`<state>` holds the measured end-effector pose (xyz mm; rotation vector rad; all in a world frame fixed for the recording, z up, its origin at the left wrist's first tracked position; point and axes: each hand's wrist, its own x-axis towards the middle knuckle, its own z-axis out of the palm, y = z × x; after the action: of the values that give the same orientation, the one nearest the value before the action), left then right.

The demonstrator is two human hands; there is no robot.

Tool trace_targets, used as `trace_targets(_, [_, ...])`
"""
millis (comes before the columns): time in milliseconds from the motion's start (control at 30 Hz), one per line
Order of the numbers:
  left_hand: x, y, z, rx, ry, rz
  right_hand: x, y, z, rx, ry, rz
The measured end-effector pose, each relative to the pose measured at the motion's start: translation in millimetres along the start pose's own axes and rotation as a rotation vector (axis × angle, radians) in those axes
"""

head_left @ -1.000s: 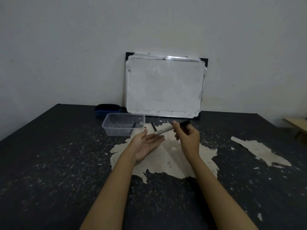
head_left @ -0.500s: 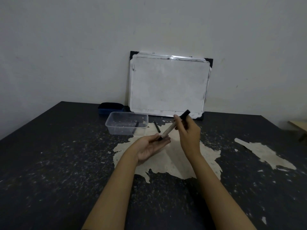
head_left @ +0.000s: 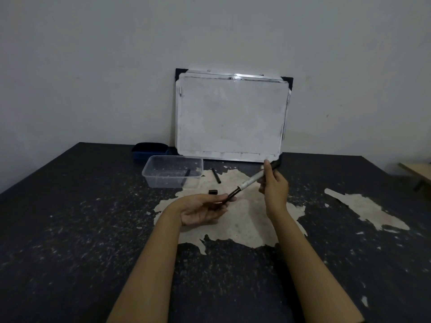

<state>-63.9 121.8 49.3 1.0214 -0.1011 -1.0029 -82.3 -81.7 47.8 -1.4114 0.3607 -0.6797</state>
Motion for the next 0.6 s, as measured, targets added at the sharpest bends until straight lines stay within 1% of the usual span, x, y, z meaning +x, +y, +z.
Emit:
trace_targets(167, [-11.8, 3.8, -2.9, 0.002, 0.034, -0.015, 2.1, 0.1, -2.1, 0.148, 0.019, 0.249])
trace_targets(233, [-17.8, 6.8, -5.3, 0.028, 0.069, 0.033, -1.5, -1.5, -2.6, 0.309, -0.014, 0.357])
trace_targets(300, [-22.5, 10.8, -6.7, 0.087, 0.14, 0.129, -5.4, -2.2, -3.5, 0.469, -0.075, 0.433])
trace_targets(367, [-26.1, 16.0, -6.6, 0.154, 0.264, 0.243, -8.1, -2.3, -4.3, 0.527, -0.138, 0.458])
trace_targets(433, [-29.0, 24.1, -7.7, 0.236, 0.417, 0.323, -10.8, -3.0, -4.0, 0.516, -0.195, 0.462])
trace_targets(533, [-33.8, 41.2, -13.5, 0.473, 0.719, 0.387, -15.7, -5.3, -1.3, 0.482, -0.243, 0.457])
trace_targets(600, [-31.1, 55.0, -25.9, 0.659, 0.892, 0.445, -17.2, -5.5, 1.2, 0.465, -0.254, 0.452])
